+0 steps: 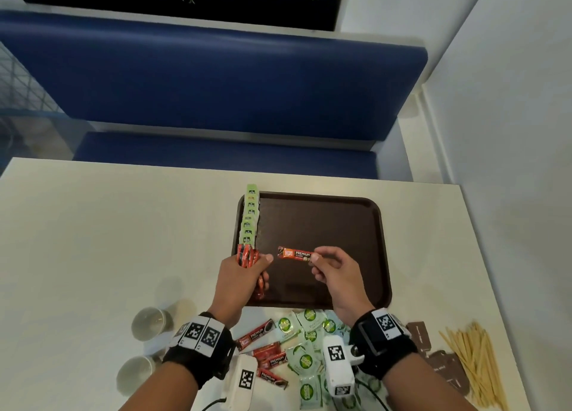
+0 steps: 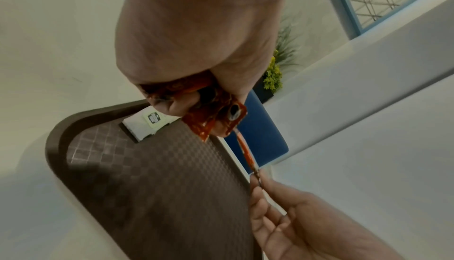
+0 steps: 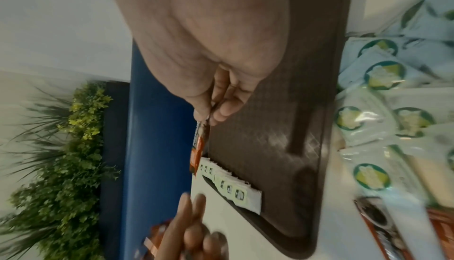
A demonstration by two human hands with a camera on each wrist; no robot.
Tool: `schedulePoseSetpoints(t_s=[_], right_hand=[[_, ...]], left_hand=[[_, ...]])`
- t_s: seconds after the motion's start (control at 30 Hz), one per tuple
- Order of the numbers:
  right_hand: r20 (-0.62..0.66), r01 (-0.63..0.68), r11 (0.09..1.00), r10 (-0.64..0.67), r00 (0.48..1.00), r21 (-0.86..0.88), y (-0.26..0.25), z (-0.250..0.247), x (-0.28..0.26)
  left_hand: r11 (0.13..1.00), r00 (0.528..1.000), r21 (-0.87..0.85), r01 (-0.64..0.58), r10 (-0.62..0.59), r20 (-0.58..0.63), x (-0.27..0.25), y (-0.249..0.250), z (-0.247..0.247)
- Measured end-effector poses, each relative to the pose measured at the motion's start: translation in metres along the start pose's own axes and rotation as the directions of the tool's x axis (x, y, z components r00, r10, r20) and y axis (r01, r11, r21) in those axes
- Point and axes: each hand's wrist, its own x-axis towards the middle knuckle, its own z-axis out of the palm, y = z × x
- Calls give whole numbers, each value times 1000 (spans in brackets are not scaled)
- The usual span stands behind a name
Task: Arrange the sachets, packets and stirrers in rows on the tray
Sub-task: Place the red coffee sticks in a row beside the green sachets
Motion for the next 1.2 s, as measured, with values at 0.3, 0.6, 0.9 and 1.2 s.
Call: schedulePoseSetpoints(t_s=[0.3,0.6,0.9,1.2], right_hand=[[-108,61,906,-117,987,-418,4,65,133],[162,363,441,-430,888,-821,16,65,159],[375,542,191,-537,756,-818,23,84,178],[405,574,128,-587,701,-809,14,97,202]], left_hand=[[999,994,-24,34,-37,-100,13,13,-26],[995,992,-80,52,-61,-114,29,19,-25],[994,992,-100,45,-57,-113,39,20,-23],[991,992,-116,62,-73,-98,44,18,-30]])
